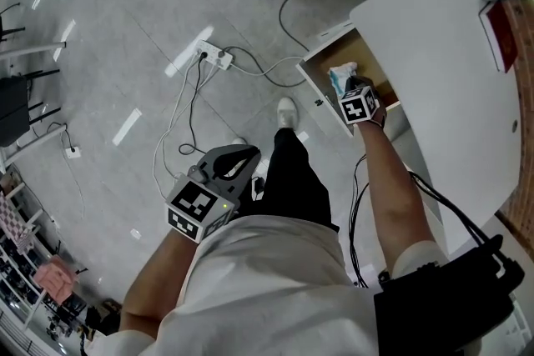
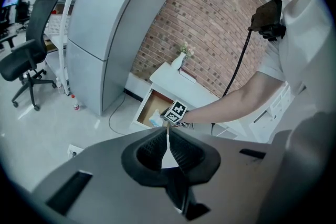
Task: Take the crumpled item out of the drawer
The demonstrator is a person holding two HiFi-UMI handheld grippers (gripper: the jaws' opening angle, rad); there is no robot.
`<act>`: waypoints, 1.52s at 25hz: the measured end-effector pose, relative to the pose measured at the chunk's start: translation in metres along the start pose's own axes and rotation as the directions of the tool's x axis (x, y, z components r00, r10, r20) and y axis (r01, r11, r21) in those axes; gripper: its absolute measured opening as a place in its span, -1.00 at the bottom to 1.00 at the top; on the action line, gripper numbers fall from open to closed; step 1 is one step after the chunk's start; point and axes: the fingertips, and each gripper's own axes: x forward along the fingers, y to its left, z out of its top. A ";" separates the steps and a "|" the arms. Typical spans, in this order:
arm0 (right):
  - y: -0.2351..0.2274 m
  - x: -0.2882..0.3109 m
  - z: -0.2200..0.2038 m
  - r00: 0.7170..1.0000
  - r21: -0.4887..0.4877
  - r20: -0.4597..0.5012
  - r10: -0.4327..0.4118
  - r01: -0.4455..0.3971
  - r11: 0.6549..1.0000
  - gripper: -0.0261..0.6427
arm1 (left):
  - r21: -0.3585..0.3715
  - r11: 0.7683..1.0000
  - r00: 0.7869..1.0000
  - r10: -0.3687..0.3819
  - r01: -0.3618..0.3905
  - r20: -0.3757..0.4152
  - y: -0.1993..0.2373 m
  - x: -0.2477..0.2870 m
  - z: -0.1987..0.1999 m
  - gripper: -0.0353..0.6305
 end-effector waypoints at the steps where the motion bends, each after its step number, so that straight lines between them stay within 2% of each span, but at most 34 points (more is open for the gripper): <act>1: 0.003 -0.010 0.003 1.000 0.012 0.009 -0.001 0.001 1.000 -0.83 | 0.004 1.000 1.000 -0.003 0.003 0.006 -0.002 -0.007 -0.002 -0.81; 7: 0.035 -0.076 0.012 0.999 0.073 0.048 0.014 -0.017 0.997 -0.83 | 0.057 0.998 0.999 -0.016 0.014 0.041 -0.015 -0.054 -0.010 -0.81; 12: 0.064 -0.132 0.027 0.997 0.092 0.076 0.018 -0.025 0.995 -0.83 | 0.107 0.994 0.995 -0.030 0.019 0.094 -0.018 -0.099 -0.011 -0.81; 20: 0.122 -0.234 0.036 0.989 0.124 0.145 0.033 -0.052 0.991 -0.83 | 0.165 0.986 0.992 -0.042 0.021 0.123 -0.036 -0.171 -0.020 -0.81; 29: 0.218 -0.342 0.028 0.970 0.097 0.232 0.072 -0.097 0.991 -0.83 | 0.206 0.978 0.981 -0.065 0.026 0.181 -0.057 -0.235 -0.060 -0.81; 38: 0.302 -0.426 0.016 0.948 0.085 0.305 0.086 -0.117 0.989 -0.83 | 0.241 0.969 0.979 -0.090 0.045 0.181 -0.075 -0.276 -0.104 -0.81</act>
